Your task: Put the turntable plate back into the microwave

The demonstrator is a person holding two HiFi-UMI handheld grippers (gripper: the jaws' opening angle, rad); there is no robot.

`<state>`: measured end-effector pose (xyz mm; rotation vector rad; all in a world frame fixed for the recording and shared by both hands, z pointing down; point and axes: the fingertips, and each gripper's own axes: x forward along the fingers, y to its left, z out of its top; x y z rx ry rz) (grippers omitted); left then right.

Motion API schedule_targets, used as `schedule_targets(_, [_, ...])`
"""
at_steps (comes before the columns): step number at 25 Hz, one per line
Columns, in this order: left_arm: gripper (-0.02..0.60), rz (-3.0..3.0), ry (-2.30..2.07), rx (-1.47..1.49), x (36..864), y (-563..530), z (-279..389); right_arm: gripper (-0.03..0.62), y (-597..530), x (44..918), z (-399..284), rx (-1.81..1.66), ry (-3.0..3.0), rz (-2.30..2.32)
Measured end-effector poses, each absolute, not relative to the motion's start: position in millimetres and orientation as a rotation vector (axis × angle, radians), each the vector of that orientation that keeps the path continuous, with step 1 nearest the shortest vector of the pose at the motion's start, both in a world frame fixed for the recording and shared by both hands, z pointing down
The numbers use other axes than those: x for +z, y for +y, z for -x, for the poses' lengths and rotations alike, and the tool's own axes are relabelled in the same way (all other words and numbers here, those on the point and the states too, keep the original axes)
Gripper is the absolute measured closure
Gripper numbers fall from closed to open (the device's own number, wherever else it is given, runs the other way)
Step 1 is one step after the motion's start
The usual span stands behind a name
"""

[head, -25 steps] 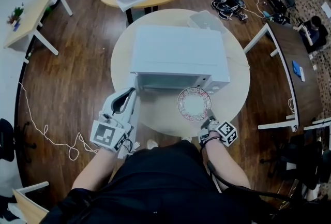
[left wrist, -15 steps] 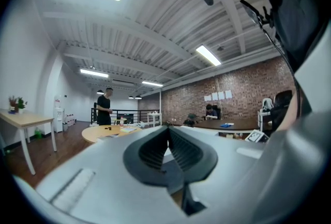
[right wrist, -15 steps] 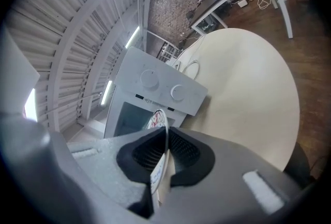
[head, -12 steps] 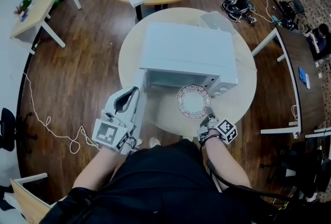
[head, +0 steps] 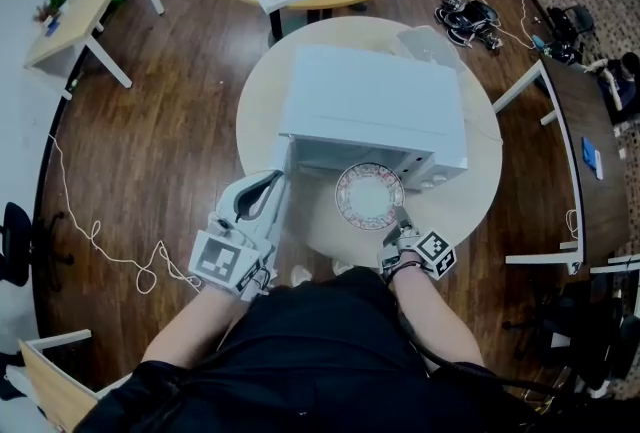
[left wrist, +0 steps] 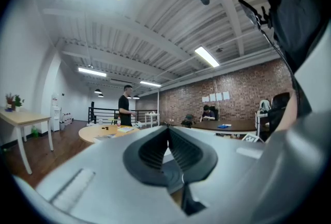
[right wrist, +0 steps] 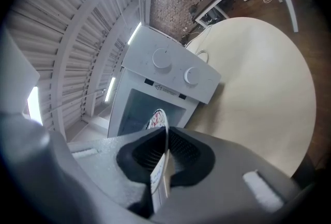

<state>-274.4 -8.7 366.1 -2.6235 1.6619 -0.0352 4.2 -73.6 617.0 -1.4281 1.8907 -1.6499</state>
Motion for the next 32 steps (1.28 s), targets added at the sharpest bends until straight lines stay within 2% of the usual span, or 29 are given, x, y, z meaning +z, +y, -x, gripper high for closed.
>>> schedule_targets(20, [0.578, 2.476, 1.840, -0.068, 351, -21, 291, 0.576, -80, 630, 40, -1.739, 2.013, 1.279])
schedule_targets(32, [0.578, 2.507, 1.803, -0.046, 347, -57, 268, 0.576, -104, 628, 42, -1.748, 2.001, 1.269])
